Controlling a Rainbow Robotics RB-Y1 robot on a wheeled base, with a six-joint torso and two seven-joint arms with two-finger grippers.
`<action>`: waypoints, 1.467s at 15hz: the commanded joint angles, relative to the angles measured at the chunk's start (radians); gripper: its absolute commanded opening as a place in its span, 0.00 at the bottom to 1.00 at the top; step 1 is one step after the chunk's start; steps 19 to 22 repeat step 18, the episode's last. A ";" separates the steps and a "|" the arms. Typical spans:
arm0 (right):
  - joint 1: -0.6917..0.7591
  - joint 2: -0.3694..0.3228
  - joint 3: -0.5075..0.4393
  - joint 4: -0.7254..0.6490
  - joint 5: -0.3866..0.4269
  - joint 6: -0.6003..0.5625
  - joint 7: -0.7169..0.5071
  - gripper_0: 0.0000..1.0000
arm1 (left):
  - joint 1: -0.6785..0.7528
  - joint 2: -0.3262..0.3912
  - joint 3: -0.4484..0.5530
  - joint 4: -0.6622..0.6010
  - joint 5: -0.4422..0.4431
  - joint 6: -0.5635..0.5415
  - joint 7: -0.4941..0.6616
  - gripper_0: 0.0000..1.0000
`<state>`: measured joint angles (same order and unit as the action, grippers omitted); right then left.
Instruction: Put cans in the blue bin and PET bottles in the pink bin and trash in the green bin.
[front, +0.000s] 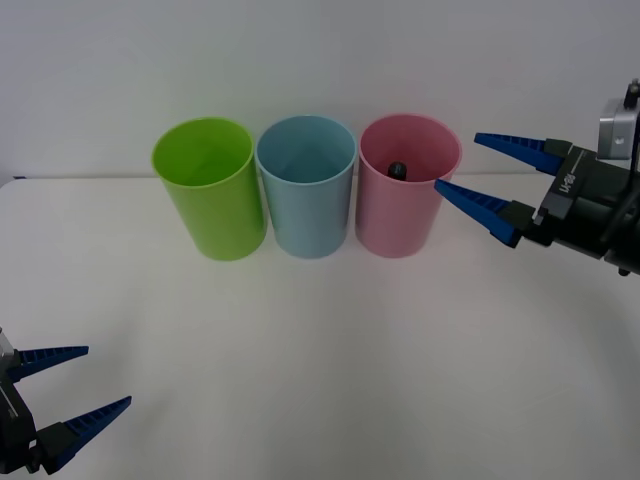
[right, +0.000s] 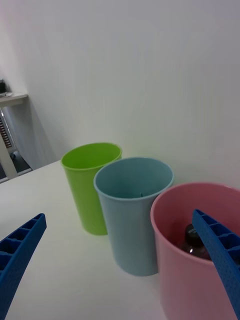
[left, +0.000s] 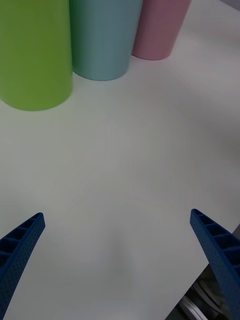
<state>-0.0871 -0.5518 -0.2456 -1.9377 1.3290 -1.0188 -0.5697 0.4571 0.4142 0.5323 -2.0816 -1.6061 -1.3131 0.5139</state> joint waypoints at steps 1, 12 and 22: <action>0.099 0.062 -0.075 -0.001 0.002 -0.127 0.116 1.00 | 0.000 0.000 0.000 0.000 0.000 0.000 0.000 1.00; 0.297 0.072 -0.126 0.077 0.045 -0.296 0.416 1.00 | 0.000 0.000 0.000 0.000 0.000 0.000 0.000 1.00; 0.310 0.072 -0.129 0.077 0.071 -0.302 0.396 1.00 | 0.000 0.000 0.000 0.000 0.000 0.000 0.000 1.00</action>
